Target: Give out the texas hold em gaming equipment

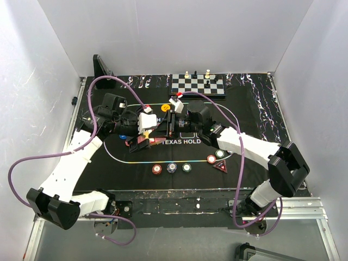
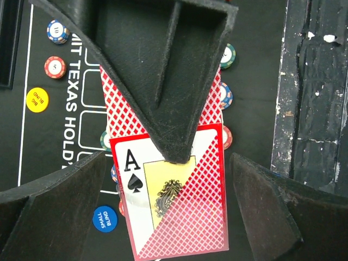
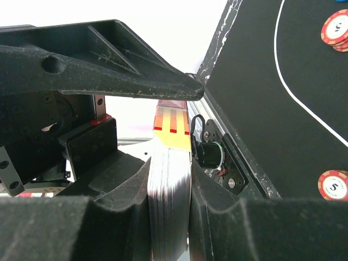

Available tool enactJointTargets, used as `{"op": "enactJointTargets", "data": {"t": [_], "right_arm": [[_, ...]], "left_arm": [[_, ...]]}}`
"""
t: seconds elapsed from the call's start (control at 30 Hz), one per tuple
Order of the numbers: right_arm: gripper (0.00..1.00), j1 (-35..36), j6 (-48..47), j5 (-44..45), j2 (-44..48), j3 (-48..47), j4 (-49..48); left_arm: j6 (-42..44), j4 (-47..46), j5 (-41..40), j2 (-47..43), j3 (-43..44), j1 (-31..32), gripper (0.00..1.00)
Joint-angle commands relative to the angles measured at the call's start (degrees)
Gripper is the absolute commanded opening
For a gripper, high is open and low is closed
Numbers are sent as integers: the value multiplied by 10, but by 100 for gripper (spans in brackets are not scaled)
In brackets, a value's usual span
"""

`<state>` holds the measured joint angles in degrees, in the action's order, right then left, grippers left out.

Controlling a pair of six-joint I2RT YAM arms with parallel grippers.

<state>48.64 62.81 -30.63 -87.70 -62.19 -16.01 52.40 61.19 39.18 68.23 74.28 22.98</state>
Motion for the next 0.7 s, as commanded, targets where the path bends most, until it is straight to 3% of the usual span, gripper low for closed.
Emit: {"op": "enactJointTargets", "data": {"t": [0.0, 0.37, 0.67], "right_arm": [[12, 3, 4, -9, 24, -36, -20], [11, 3, 20, -13, 14, -42, -25], [11, 4, 25, -14, 14, -35, -30]], "left_arm": [[29, 5, 5, -28, -7, -3, 98], [34, -39, -43, -44, -41, -4, 97], [23, -21, -16, -23, -16, -17, 75]]}}
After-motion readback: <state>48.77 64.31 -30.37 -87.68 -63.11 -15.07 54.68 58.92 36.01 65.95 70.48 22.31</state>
